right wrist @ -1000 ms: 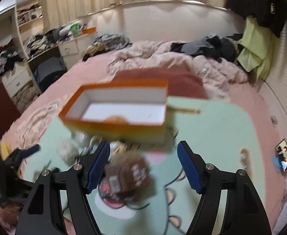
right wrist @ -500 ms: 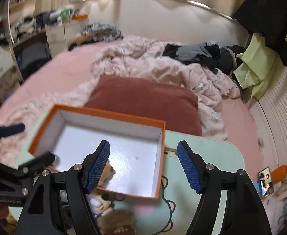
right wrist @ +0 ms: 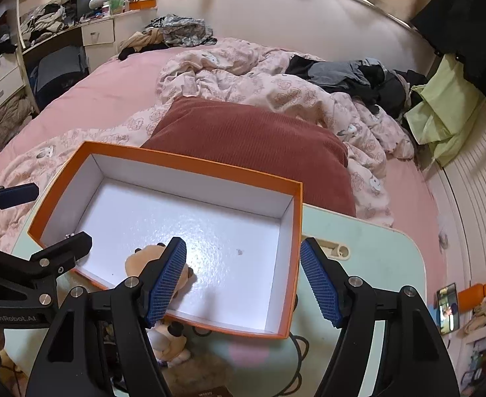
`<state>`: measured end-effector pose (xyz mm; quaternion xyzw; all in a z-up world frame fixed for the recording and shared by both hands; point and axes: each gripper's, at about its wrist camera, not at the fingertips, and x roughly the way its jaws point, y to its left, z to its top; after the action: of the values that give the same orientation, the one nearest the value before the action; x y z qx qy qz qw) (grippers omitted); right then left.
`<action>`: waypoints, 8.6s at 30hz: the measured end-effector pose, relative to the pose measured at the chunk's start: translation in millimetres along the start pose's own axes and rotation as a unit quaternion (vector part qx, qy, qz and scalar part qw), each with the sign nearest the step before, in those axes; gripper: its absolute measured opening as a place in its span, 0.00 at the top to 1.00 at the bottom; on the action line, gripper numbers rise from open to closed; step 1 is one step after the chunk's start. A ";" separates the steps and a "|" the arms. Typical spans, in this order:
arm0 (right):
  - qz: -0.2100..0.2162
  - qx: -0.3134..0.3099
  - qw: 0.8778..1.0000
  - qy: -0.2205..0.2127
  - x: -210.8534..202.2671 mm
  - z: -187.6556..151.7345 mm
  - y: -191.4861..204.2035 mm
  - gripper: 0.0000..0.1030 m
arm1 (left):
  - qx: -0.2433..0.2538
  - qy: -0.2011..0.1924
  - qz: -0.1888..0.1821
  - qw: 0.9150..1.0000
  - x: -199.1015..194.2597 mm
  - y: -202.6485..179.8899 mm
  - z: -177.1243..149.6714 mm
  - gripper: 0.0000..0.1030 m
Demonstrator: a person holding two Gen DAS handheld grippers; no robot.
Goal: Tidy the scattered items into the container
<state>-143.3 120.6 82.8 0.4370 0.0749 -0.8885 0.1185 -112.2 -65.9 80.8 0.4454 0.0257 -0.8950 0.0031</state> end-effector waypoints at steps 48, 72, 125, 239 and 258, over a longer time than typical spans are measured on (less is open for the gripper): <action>0.100 0.087 0.989 0.065 -40.3 -74.8 -39.4 0.53 | -0.020 -0.041 0.055 0.997 2.0 33.8 -66.4 0.00; 0.032 0.039 0.998 0.046 -8.9 -122.5 -13.2 0.51 | 0.048 -0.047 0.040 0.997 -47.7 18.7 -105.4 0.00; -0.021 0.104 0.992 -0.068 -34.7 -202.4 4.7 0.00 | 0.081 -0.074 -0.048 0.993 -34.0 -33.5 -177.8 0.00; 0.004 0.150 0.970 -0.191 -64.1 -95.7 -35.3 0.62 | 0.044 -0.249 -0.068 0.965 -88.5 -19.0 -66.1 0.63; 0.006 0.151 0.980 -0.133 10.9 -12.1 -45.1 0.46 | 0.035 -0.180 -0.012 0.983 -20.1 -20.9 3.8 0.18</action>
<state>-153.1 165.2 68.1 0.3281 -0.0790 -0.9390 0.0655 -103.7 -45.6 100.0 0.2768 -0.0008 -0.9607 -0.0185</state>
